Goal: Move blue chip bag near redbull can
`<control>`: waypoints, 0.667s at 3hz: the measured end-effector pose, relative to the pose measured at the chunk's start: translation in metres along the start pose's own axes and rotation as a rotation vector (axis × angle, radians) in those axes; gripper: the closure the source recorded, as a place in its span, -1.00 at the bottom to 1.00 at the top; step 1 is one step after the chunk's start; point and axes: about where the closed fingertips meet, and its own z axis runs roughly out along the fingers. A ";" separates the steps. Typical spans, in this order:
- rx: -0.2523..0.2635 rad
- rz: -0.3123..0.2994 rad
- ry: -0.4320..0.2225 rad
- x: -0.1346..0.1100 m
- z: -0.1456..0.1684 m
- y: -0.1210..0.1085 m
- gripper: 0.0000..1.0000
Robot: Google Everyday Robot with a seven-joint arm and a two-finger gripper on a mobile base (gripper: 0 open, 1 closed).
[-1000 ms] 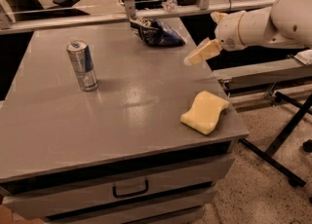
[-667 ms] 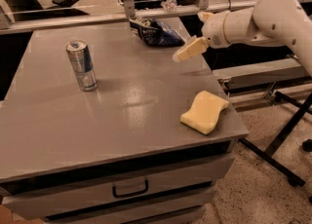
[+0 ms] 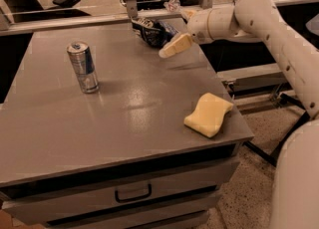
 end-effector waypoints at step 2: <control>-0.002 -0.050 -0.008 -0.006 0.047 -0.004 -0.72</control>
Offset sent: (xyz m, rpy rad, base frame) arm 0.0476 0.0499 -0.0084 -0.0179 -0.0856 0.0187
